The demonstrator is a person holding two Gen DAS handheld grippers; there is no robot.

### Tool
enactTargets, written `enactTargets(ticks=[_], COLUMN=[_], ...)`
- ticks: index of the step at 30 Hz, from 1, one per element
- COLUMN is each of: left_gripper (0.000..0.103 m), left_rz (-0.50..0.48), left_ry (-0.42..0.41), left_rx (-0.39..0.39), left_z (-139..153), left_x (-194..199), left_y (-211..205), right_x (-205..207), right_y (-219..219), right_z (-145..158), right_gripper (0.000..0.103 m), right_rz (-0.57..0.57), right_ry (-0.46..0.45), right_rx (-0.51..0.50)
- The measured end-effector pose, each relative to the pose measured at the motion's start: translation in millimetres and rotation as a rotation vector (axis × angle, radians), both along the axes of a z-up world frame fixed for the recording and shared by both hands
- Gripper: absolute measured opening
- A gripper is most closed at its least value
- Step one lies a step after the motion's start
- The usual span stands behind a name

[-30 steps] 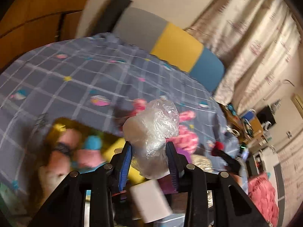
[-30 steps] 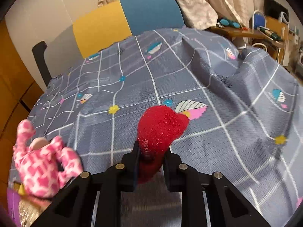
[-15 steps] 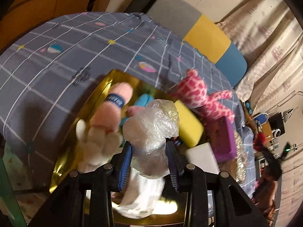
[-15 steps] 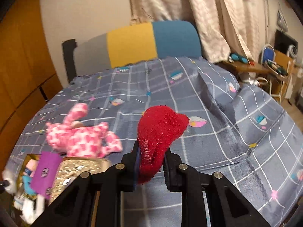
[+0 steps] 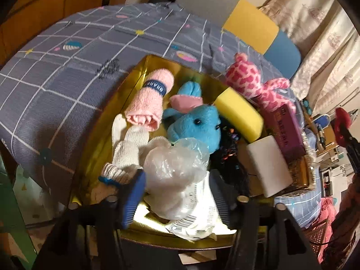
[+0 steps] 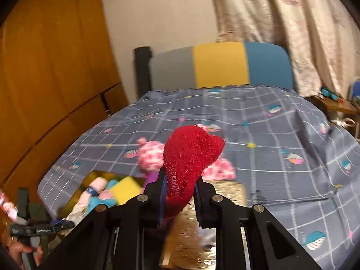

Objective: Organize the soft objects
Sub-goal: 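Carry the plastic bag into the gold tray and release with left gripper while right carries the red piece, then lower the red felt piece into the gold tray and open right gripper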

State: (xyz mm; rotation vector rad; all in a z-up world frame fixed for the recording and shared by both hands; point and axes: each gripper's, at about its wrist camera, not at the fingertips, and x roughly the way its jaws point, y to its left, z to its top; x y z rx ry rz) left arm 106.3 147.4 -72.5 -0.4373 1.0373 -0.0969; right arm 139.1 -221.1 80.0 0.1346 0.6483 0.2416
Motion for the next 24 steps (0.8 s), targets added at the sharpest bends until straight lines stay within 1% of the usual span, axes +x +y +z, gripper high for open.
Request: enactTargets(ticks=[2, 5, 13, 18, 24], left_gripper=[0.062, 0.062, 0.062, 0.062, 0.062], left_rz=[-0.001, -0.002, -0.005, -0.011, 0.024], left_ry=[-0.025, -0.055, -0.11, -0.146, -0.161], left_rx=[-0.011, -0.023, -0.005, 0.027, 0.097], left_z=[6, 12, 18, 24, 29], left_x=[-4, -11, -30, -40, -48], left_y=[3, 6, 9, 8, 11], right_x=[-5, -8, -1, 12, 33], right_y=[23, 45, 112, 163, 217], right_z=[1, -3, -27, -43, -55], right_gripper=[0.022, 0.022, 0.022, 0.022, 0.022], right_rz=[0.047, 0.101, 0.247, 0.333, 0.396], right_ry=[-0.004, 0.009, 0.118, 0.185, 0.24], right_rx=[-0.008, 0.007, 0.074, 0.096, 0.096])
